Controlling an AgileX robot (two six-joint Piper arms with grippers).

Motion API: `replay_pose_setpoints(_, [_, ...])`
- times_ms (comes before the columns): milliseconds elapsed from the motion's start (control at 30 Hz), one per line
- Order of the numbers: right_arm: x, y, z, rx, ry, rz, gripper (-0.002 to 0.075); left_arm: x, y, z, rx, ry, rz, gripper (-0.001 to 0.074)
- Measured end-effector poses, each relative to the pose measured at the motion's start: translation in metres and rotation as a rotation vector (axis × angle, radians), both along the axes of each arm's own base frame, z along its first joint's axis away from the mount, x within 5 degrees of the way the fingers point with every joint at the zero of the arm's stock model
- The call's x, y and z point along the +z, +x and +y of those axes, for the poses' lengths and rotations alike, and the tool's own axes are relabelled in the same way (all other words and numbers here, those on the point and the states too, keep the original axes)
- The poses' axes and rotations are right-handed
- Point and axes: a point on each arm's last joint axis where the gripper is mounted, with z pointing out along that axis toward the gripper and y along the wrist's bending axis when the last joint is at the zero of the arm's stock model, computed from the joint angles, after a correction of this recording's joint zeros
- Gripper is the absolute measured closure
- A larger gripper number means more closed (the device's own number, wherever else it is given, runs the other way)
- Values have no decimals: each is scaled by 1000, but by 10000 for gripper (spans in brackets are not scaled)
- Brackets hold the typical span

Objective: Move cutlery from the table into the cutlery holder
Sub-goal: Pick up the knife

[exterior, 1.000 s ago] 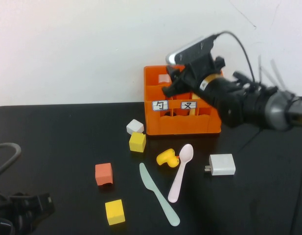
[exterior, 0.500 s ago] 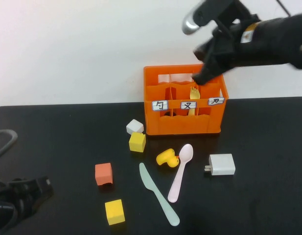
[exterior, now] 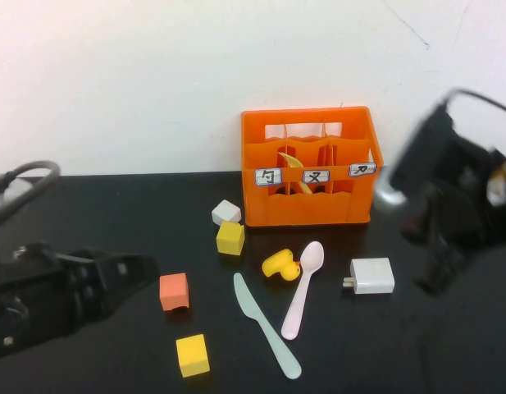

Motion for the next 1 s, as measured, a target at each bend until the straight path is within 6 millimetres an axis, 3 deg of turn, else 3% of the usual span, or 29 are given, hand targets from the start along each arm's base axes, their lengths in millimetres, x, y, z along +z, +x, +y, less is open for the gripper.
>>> replay_pose_setpoints(200, [-14, -43, -24, -17, -4, 30, 726, 7, -7, -22, -98, 43, 31, 736])
replay_pose_setpoints(433, [-31, -91, -51, -52, 5, 48, 726, -19, 3, -46, -104, 178, 255, 736])
replay_pose_setpoints(600, [-40, -121, -67, -123, 44, 79, 726, -44, 21, -73, -98, 306, 397, 736])
replay_pose_setpoints(900, [-17, -160, -91, -176, 90, 22, 727, -88, 70, -128, -13, 433, 527, 735])
replay_pose_setpoints(1000, [-12, -173, -101, -204, 84, 9, 727, -109, 87, -139, 7, 466, 570, 691])
